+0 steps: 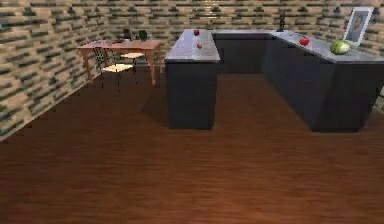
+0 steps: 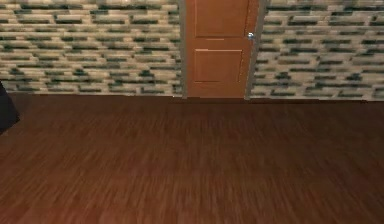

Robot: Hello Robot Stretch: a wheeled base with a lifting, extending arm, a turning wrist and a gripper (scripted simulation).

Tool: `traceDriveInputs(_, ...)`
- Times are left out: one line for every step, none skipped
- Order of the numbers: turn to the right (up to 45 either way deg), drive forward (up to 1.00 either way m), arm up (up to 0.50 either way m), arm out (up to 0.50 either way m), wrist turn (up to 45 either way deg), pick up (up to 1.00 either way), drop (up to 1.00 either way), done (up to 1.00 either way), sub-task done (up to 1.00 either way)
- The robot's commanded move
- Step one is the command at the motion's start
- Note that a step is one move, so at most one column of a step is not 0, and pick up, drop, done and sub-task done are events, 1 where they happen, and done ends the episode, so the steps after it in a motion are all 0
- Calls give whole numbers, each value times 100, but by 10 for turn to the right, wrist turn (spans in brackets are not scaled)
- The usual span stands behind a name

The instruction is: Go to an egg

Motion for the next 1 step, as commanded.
traceDriveInputs(0,30,0,0,0,0,0,0,0)
